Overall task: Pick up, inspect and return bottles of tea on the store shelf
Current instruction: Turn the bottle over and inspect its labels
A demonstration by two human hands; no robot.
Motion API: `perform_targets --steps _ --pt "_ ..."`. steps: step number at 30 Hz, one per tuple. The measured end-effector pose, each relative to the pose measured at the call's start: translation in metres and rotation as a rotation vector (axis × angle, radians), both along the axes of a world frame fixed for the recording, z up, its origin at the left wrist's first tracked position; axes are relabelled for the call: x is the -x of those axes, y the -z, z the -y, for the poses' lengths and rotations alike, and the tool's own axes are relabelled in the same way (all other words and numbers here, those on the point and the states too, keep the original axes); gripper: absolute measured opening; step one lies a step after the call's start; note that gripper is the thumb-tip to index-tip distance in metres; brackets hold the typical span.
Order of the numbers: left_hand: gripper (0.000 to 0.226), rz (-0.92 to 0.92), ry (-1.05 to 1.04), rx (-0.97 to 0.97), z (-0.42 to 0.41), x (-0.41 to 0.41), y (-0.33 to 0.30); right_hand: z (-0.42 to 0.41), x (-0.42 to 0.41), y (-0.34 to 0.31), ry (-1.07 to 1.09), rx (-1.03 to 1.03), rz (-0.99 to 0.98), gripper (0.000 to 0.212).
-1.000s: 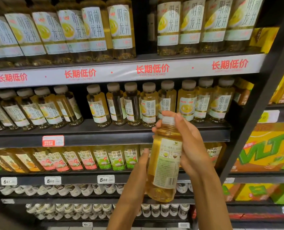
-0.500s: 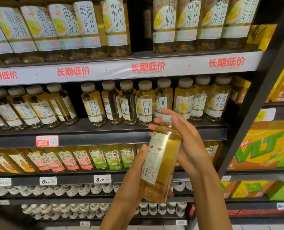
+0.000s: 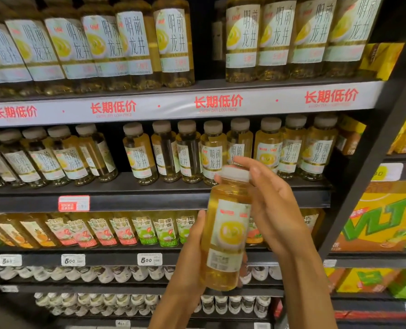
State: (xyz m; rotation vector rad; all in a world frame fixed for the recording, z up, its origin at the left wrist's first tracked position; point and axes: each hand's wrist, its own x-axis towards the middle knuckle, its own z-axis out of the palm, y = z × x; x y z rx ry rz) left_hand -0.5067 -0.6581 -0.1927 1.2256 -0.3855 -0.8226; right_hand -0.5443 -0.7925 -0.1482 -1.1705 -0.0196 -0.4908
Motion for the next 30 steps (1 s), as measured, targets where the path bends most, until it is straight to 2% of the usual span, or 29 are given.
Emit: perform_targets --steps 2,4,9,14,17,20,22,26,30 --pt "0.062 -0.088 0.118 0.103 -0.002 -0.001 -0.001 -0.004 -0.002 -0.001 -0.082 -0.132 0.034 0.037" --pt "0.059 -0.130 0.184 0.118 -0.001 -0.002 0.000 -0.007 -0.004 -0.002 -0.116 -0.185 0.052 0.041" --pt "0.058 0.036 0.076 -0.123 0.003 -0.006 0.003 -0.006 0.002 -0.005 -0.011 -0.074 0.075 0.035" --pt "0.062 0.093 0.081 -0.148 0.003 -0.004 -0.004 -0.001 0.004 -0.004 0.106 -0.018 0.007 0.030" --pt "0.065 -0.005 0.131 -0.103 0.003 -0.003 -0.005 0.002 0.002 -0.004 0.093 -0.033 -0.035 0.035" --pt "0.066 -0.086 0.210 -0.037 0.005 0.001 -0.009 0.006 0.000 -0.005 0.057 -0.083 -0.038 0.030" --pt "0.067 -0.128 0.245 0.008 0.007 0.003 -0.010 0.007 -0.001 -0.003 0.042 -0.119 -0.049 0.036" --pt "0.063 -0.144 0.312 0.123 0.008 0.002 -0.015 0.013 -0.004 0.003 0.012 -0.270 -0.094 0.042" --pt "0.066 -0.157 0.359 0.122 0.010 0.001 -0.012 0.021 -0.009 0.011 -0.009 -0.381 -0.217 0.037"
